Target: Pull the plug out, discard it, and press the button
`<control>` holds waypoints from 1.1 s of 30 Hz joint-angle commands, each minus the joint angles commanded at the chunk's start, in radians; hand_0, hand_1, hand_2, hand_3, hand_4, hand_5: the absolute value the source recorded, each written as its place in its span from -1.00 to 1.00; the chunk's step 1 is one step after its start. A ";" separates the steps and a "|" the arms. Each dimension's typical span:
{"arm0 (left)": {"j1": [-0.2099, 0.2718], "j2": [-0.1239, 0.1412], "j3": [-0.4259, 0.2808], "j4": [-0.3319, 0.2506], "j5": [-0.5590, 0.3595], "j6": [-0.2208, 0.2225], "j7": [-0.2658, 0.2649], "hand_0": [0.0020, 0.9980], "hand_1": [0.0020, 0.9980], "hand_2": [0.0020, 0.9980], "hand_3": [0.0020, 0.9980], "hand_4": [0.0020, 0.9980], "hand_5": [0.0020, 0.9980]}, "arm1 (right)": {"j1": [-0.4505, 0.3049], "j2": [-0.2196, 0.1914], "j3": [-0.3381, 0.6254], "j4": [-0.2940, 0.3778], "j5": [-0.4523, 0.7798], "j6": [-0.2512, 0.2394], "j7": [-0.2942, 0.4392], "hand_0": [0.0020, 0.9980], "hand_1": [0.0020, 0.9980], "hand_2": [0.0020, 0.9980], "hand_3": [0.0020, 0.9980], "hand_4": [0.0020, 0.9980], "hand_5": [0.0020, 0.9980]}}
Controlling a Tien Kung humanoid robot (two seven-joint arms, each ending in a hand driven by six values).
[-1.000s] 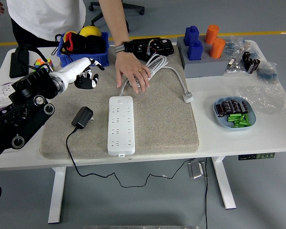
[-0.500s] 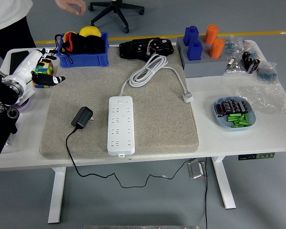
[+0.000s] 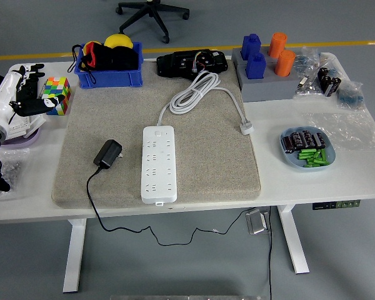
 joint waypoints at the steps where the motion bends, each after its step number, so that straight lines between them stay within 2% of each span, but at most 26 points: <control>1: 0.003 -0.001 -0.005 -0.003 -0.003 0.004 -0.004 0.70 0.68 0.64 0.74 0.74 -0.76 | 0.000 0.000 0.000 0.000 0.000 0.000 0.000 0.57 0.49 0.48 0.49 0.58 0.51; 10: 0.026 -0.006 -0.028 -0.040 -0.007 0.024 -0.013 0.67 0.65 0.61 0.72 0.72 -0.79 | 0.002 -0.004 -0.004 -0.001 -0.001 -0.001 0.000 0.57 0.49 0.48 0.48 0.58 0.51; 33: 0.045 -0.007 -0.030 -0.091 0.002 0.031 -0.003 0.66 0.62 0.59 0.72 0.70 -0.81 | -0.002 -0.002 -0.007 0.000 0.000 0.000 0.000 0.57 0.49 0.48 0.48 0.58 0.51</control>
